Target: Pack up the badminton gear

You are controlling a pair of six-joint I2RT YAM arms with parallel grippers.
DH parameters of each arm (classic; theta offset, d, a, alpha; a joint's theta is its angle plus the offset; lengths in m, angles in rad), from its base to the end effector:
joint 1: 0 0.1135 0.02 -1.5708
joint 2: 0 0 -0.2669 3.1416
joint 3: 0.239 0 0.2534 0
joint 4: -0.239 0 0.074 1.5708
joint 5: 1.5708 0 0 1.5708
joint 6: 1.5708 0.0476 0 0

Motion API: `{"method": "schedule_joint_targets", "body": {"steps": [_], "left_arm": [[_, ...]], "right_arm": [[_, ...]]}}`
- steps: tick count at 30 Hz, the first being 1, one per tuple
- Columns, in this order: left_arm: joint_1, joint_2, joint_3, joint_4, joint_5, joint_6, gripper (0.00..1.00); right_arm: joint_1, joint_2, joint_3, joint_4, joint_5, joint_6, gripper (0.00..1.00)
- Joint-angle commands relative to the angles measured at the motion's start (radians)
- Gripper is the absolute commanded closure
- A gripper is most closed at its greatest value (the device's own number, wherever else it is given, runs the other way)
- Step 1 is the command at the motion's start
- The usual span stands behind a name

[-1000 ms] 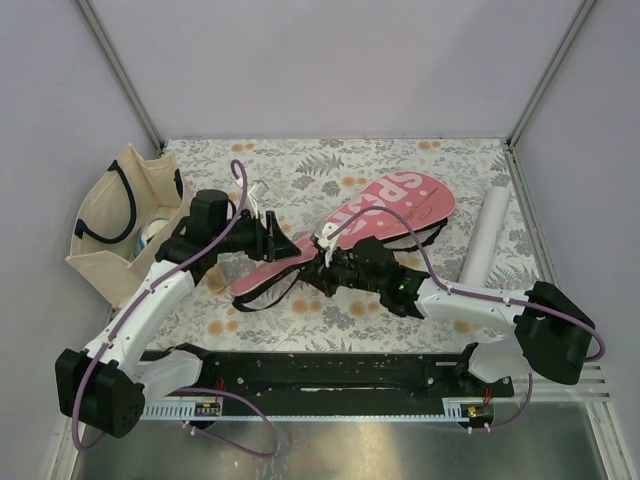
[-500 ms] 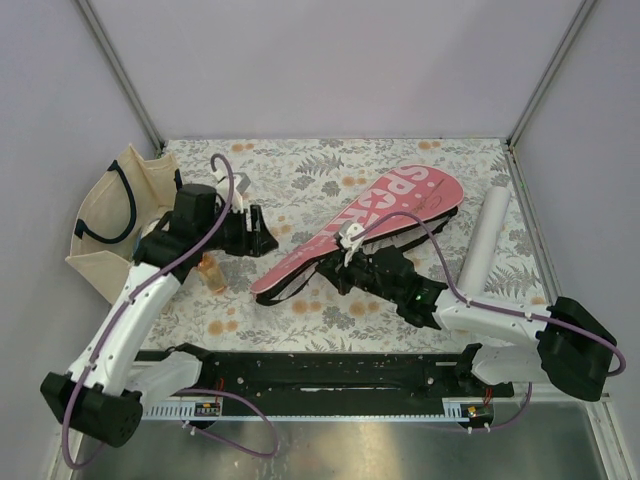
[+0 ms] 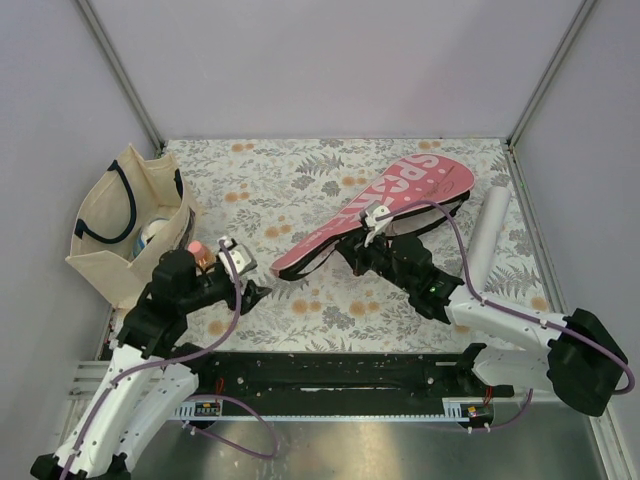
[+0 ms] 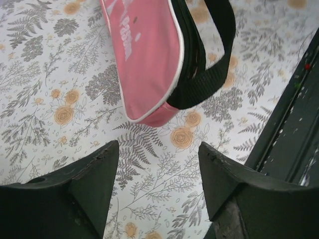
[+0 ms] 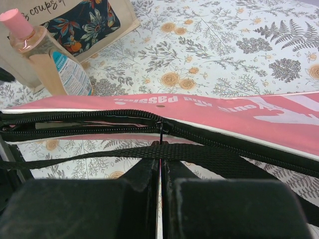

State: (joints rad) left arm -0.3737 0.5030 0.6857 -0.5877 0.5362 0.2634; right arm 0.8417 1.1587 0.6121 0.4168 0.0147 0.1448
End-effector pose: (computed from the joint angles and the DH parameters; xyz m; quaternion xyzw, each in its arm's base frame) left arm 0.1056 -0.0675 0.3006 0.3906 0.7189 -0.2501 0.5178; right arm 0.1838 0.2048 0.2656 -0.2520 0.7080 0.3075 0.5837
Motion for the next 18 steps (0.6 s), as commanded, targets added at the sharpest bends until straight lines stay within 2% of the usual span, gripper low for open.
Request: {"method": "schedule_joint_targets", "body": {"steps": [1,4,8,13,18], "left_arm": [[-0.057,-0.001,-0.054,0.107,0.004,0.244,0.32],[-0.105,0.000,-0.103,0.208,0.010,0.307,0.32],[-0.113,0.025,-0.169,0.376,-0.008,0.261,0.32],[-0.117,0.075,-0.181,0.425,-0.060,0.292,0.32],[-0.117,0.037,-0.212,0.476,-0.107,0.304,0.32]], "right_arm": [[-0.013,-0.057,0.026,0.073,-0.012,0.010,1.00],[-0.016,-0.070,0.017,0.079,-0.012,0.021,1.00],[-0.016,-0.073,0.021,0.076,-0.053,0.030,1.00],[-0.016,-0.090,0.014,0.065,-0.065,0.027,1.00],[-0.018,-0.088,0.011,0.069,-0.076,0.036,1.00]]}}
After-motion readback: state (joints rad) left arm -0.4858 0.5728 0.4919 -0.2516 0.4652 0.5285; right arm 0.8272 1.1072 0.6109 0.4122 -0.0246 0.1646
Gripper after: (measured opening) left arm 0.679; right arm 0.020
